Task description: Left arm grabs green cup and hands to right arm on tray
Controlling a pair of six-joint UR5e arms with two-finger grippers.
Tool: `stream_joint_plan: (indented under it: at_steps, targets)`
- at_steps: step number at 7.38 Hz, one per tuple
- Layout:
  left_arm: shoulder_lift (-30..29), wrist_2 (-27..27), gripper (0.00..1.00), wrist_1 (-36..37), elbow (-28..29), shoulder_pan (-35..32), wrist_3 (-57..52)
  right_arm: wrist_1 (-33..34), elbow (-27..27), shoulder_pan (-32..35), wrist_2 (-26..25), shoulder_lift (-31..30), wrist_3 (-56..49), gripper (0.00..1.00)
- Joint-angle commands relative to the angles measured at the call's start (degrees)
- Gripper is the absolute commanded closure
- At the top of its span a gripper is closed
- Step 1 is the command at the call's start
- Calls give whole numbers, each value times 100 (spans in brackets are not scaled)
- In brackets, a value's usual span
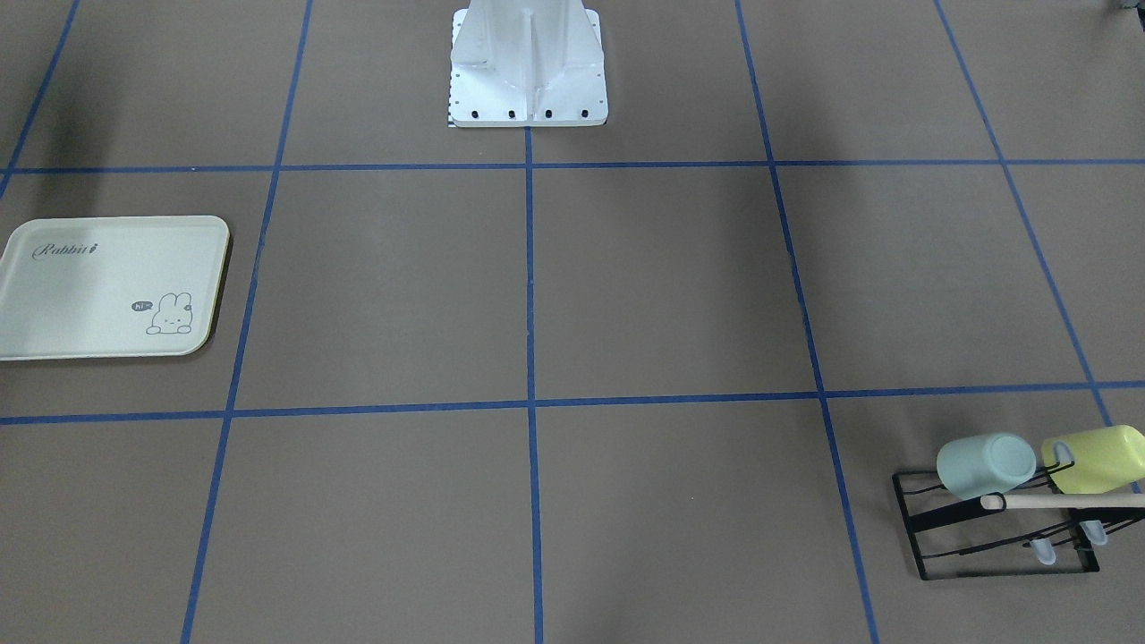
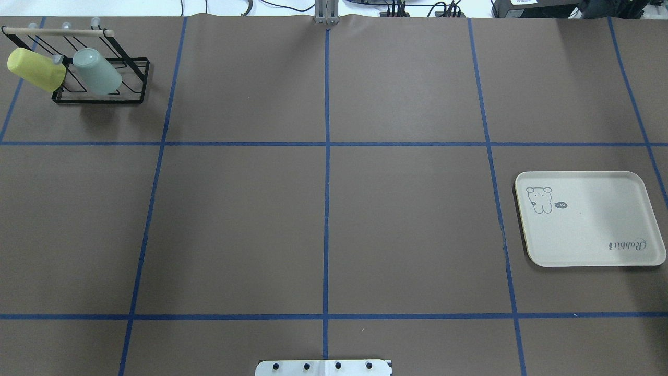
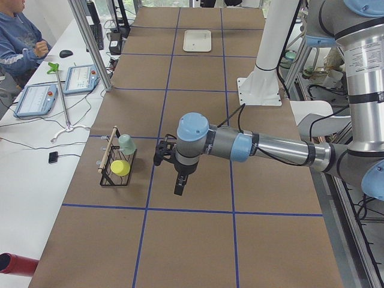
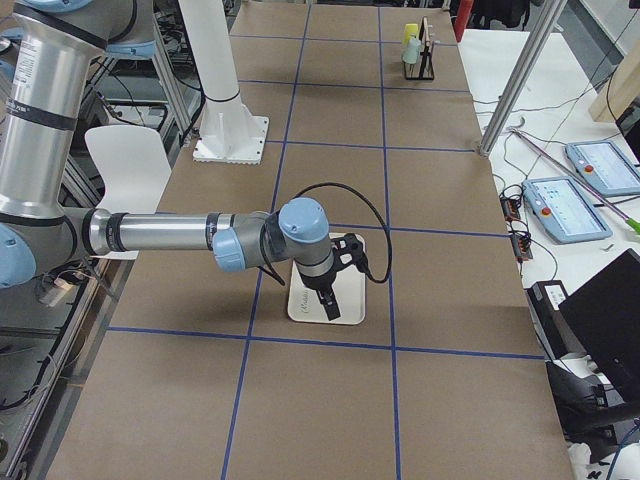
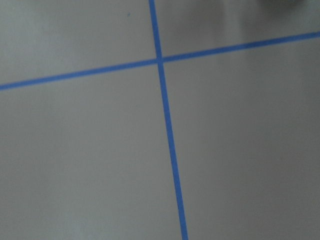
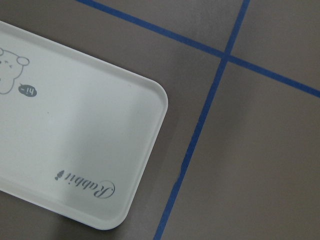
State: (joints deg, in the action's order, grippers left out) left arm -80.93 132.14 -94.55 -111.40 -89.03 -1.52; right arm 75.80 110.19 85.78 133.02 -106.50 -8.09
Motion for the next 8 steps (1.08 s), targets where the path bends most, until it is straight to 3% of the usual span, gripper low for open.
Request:
stream_joint_plan:
  at_steps: [1,4,8]
  targets:
    - [-650,13,0,-290,92,-1,3,-65,186,0,31,488,194,0]
    - [-810,-22,0,-1019,444,34,168,-57,152,-122,488,1209,859,0]
    - [-2170,-74,0,-1057,1075,946,1679,-57,125,-1429,-160,1869,2475,0]
